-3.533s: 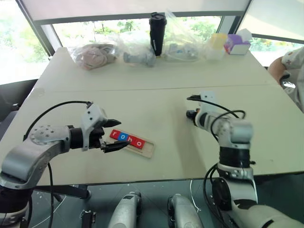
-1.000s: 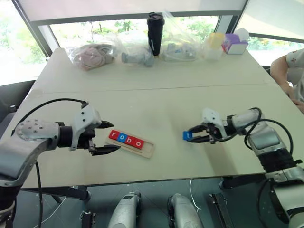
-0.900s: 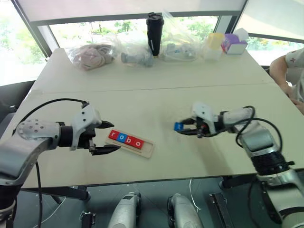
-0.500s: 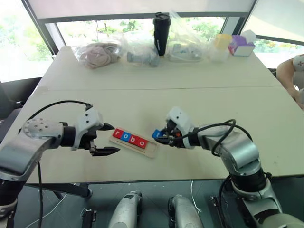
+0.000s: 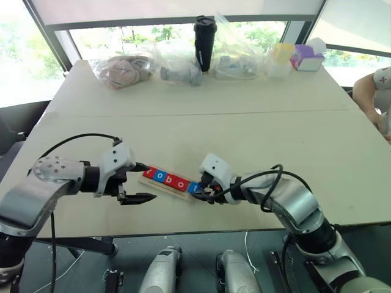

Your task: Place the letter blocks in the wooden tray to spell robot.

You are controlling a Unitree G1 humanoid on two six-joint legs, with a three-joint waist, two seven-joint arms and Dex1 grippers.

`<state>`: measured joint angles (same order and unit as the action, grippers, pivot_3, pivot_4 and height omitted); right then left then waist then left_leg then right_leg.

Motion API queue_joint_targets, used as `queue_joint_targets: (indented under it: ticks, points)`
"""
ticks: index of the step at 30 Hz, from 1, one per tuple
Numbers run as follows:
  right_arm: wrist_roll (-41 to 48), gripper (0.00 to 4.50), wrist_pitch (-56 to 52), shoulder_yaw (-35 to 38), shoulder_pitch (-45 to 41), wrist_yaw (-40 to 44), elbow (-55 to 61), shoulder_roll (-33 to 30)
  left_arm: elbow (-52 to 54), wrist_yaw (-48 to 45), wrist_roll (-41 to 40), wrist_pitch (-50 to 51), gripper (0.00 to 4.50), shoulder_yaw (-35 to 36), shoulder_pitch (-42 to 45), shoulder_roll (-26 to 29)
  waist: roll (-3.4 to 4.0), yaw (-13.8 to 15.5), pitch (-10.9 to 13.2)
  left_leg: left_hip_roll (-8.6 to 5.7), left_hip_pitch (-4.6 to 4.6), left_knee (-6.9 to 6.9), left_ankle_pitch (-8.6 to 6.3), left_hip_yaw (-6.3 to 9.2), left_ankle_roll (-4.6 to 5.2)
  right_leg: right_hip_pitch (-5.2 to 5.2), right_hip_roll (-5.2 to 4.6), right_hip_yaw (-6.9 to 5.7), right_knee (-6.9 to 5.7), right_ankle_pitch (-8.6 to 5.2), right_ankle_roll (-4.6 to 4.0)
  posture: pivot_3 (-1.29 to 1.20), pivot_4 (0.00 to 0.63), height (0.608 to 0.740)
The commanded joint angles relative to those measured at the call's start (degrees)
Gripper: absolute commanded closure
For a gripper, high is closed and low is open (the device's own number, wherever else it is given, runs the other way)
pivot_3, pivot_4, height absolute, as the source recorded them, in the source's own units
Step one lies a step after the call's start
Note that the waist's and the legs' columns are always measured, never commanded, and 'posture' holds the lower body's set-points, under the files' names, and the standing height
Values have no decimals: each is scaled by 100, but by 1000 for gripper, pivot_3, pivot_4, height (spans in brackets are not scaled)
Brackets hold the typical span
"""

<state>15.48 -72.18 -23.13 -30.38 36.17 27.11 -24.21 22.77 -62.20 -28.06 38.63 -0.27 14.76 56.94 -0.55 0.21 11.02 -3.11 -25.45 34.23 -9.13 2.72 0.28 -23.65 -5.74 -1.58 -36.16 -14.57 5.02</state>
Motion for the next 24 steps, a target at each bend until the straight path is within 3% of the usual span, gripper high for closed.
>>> queue_joint_targets:
  ticks: [1,10,11,15,16,21,24]
  points:
    - [-27,3358,219,-59,-194,-106,-9,-4,175,67,-73,35,0,163,-33,-4,0,0,0,0,0,1,0,0,0,0,1,-3,0,0,0,0,150,740]
    - [-12,3358,406,-133,-371,-118,-274,-34,241,199,-98,108,0,184,-100,-39,0,1,0,1,1,1,1,1,1,1,8,-7,0,0,0,0,150,740]
    - [-5,2296,418,-145,-380,-105,-280,-39,241,206,-100,110,0,182,-97,-43,0,3,0,1,1,1,1,1,1,1,8,-7,-1,0,0,0,150,740]
    - [57,295,377,-146,-397,-88,-201,-12,240,232,-104,116,0,182,-90,-52,0,3,0,1,1,1,1,1,1,1,9,-7,-1,0,0,0,150,740]
    - [80,67,351,-139,-405,-85,-168,-2,241,236,-107,118,0,185,-92,-52,0,3,0,1,1,1,1,1,1,1,9,-7,-1,0,0,0,150,740]
    - [172,67,334,-95,-413,-77,-69,-51,217,259,-104,119,0,171,-73,-62,0,3,0,1,1,1,1,1,2,1,10,-7,-1,0,0,0,150,740]
    - [426,67,406,407,-576,61,-30,-57,155,253,-96,113,0,155,-27,-74,0,4,0,1,1,1,1,1,2,1,9,-7,-1,0,0,0,150,740]
